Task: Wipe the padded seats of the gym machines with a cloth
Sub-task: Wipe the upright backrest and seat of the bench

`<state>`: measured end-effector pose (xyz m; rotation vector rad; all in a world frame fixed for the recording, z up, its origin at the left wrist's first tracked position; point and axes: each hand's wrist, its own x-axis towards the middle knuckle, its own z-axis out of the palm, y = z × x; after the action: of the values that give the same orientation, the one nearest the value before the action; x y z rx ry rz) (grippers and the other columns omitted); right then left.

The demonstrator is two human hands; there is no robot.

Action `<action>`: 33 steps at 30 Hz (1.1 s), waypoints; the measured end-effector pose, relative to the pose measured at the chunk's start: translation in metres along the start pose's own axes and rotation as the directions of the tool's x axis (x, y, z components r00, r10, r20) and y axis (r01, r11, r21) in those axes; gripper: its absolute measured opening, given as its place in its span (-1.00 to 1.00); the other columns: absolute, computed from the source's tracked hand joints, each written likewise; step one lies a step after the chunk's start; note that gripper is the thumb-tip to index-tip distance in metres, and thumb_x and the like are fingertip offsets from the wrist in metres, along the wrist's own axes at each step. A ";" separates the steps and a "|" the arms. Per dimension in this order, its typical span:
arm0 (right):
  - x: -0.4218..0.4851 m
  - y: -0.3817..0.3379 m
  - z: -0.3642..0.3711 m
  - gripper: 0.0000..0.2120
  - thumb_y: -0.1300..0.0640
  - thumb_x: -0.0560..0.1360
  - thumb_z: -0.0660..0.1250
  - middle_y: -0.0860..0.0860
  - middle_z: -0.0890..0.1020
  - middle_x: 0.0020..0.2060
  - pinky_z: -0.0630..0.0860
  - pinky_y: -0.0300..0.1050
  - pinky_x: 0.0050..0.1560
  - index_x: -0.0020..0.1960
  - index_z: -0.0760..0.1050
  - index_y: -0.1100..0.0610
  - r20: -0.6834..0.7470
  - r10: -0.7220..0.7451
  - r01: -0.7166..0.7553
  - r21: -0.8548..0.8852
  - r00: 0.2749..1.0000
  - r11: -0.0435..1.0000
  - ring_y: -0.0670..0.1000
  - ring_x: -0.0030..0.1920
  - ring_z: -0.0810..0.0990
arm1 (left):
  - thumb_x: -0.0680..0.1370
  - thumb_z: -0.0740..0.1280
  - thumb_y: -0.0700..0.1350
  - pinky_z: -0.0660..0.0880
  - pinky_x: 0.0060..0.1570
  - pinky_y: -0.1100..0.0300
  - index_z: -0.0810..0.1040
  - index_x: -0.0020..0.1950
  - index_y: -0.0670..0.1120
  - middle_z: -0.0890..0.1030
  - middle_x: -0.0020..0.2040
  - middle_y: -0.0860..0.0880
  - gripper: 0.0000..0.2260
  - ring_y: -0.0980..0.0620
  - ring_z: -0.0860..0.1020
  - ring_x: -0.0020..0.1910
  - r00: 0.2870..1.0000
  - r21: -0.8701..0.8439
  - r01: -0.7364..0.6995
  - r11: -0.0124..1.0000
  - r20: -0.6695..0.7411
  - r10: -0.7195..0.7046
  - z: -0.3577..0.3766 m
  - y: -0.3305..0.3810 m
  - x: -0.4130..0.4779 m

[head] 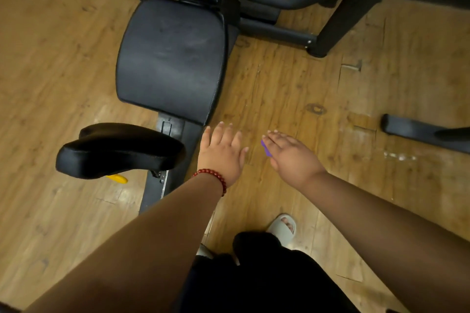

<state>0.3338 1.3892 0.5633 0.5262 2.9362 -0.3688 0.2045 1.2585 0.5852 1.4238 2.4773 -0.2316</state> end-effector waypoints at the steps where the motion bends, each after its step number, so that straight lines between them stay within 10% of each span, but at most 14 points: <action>1: -0.004 0.009 -0.006 -0.44 0.24 0.50 0.34 0.21 0.35 0.45 0.24 0.03 0.43 0.47 0.29 0.27 0.003 0.010 -0.010 -0.008 1.000 1.000 0.19 0.45 0.33 | 0.66 -0.11 0.11 -0.09 0.50 -0.10 0.11 0.55 -0.04 0.15 0.56 -0.06 -0.52 -0.10 0.02 0.55 1.000 0.001 -0.014 1.000 -0.005 0.014 -0.006 0.011 0.003; 14: -0.080 0.114 -0.049 -0.48 0.29 0.32 0.50 0.27 0.58 0.20 0.53 0.16 0.17 0.27 0.53 0.31 -0.027 0.235 -0.235 0.013 0.972 0.972 0.26 0.19 0.59 | 0.67 -0.11 0.11 -0.12 0.49 -0.08 0.12 0.54 -0.03 0.14 0.56 -0.06 -0.53 -0.09 0.00 0.55 0.980 0.036 -0.194 0.980 -0.031 0.195 -0.057 0.134 0.041; 20: -0.110 0.135 -0.066 -0.50 0.20 0.62 0.10 0.15 0.20 0.53 0.08 -0.06 0.51 0.55 0.13 0.21 0.024 0.372 -0.372 0.049 0.928 0.927 0.11 0.52 0.17 | 0.67 -0.10 0.10 -0.12 0.50 -0.08 0.09 0.55 -0.02 0.12 0.56 -0.06 -0.53 -0.09 -0.02 0.55 0.952 0.059 -0.304 0.951 -0.031 0.306 -0.071 0.172 0.055; 25: -0.127 0.138 -0.062 -0.48 0.34 0.35 0.45 0.27 0.55 0.25 0.53 0.15 0.19 0.30 0.50 0.31 0.004 0.466 -0.465 0.081 0.885 0.882 0.25 0.23 0.56 | 0.67 -0.10 0.11 -0.11 0.50 -0.08 0.09 0.56 -0.01 0.11 0.57 -0.05 -0.53 -0.09 -0.03 0.55 0.912 0.096 -0.406 0.909 -0.022 0.410 -0.080 0.186 0.064; 33: -0.144 0.106 -0.072 -0.49 0.22 0.62 0.12 0.15 0.21 0.52 0.14 -0.04 0.49 0.55 0.13 0.19 0.007 0.595 -0.592 0.107 0.804 0.799 0.13 0.52 0.18 | 0.67 -0.11 0.13 -0.13 0.50 -0.08 0.09 0.56 -0.01 0.11 0.57 -0.05 -0.52 -0.09 -0.03 0.56 0.825 0.129 -0.561 0.818 0.004 0.566 -0.096 0.183 0.064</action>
<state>0.4990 1.4581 0.6343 1.4228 2.5840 -0.4277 0.3166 1.4291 0.6562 2.1527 1.9647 -0.2373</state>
